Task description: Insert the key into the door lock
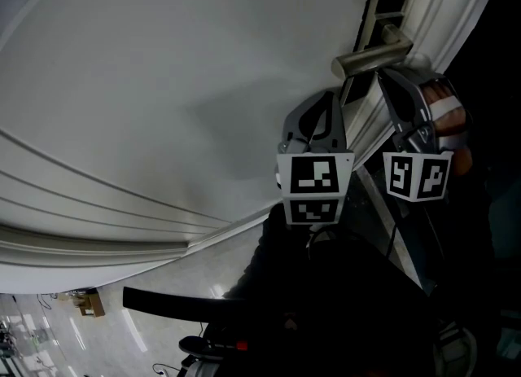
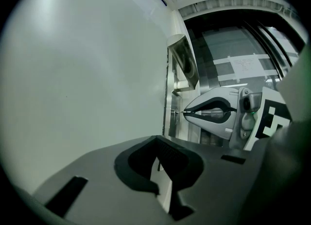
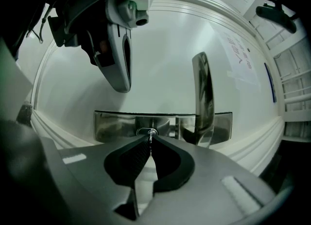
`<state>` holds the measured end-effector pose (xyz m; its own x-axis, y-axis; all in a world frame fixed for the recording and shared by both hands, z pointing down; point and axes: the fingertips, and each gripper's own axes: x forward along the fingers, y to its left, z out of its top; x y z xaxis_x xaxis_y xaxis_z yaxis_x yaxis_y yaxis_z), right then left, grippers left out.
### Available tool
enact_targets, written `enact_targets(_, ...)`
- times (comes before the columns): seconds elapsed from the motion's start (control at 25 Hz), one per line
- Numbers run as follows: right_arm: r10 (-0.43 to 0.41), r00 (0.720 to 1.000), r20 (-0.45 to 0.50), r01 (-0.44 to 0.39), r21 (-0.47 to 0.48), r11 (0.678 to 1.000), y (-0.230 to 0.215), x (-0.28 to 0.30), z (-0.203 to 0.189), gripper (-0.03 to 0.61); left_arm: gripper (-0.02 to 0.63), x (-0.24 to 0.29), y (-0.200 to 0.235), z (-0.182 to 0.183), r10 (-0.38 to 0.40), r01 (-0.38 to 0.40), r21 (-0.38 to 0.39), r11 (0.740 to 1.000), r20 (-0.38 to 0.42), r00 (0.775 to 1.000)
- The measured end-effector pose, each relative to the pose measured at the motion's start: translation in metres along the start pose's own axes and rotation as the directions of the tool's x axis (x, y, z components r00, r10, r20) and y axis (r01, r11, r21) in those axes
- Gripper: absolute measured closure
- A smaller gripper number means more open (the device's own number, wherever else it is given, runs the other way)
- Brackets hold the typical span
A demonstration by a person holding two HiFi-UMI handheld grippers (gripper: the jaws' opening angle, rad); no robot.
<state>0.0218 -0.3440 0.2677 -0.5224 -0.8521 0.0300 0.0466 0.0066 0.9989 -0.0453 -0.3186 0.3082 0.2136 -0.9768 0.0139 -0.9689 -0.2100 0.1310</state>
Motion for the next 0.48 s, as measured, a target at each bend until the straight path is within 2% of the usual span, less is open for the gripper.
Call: enact_targets(0.48,0.001,1.0,-0.008,-0.001,0.013,1.0,-0.0031,0.0022,0.0016,0.565,0.612,0.0006,0.0008,0.0003,-0.004,0.004,-0.003,1.0,-0.005,1.0)
